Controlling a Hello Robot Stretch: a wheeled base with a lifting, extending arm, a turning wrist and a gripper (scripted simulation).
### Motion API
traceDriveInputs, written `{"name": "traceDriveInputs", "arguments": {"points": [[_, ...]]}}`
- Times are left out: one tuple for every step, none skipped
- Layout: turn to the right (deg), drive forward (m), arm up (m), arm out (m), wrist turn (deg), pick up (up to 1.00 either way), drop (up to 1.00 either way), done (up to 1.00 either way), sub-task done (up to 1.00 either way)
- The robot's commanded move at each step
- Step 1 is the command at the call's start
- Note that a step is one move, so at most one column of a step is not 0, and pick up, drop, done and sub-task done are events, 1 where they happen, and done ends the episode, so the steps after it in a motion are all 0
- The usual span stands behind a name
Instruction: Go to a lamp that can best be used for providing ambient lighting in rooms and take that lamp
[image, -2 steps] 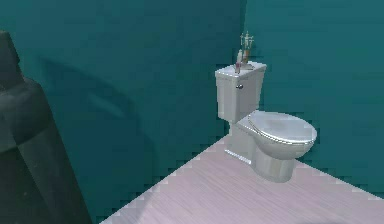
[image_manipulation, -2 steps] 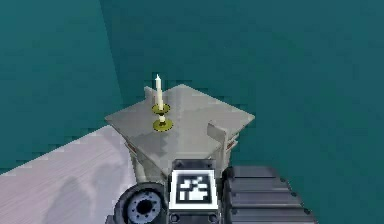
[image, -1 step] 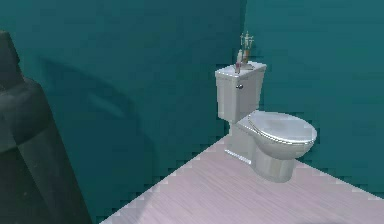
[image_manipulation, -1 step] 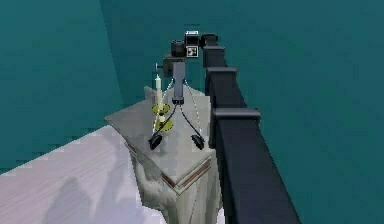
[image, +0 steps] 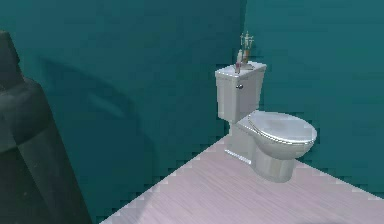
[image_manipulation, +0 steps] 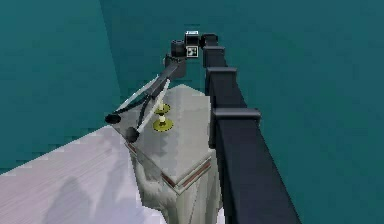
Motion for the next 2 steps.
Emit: {"name": "traceDriveInputs", "arguments": {"points": [[0.0, 0.00, 0.00, 0.00, 45.0, 0.00, 0.00, 0.00, 0.00], [0.0, 0.00, 0.00, 0.00, 45.0, 0.00, 0.00, 0.00, 0.00]]}}
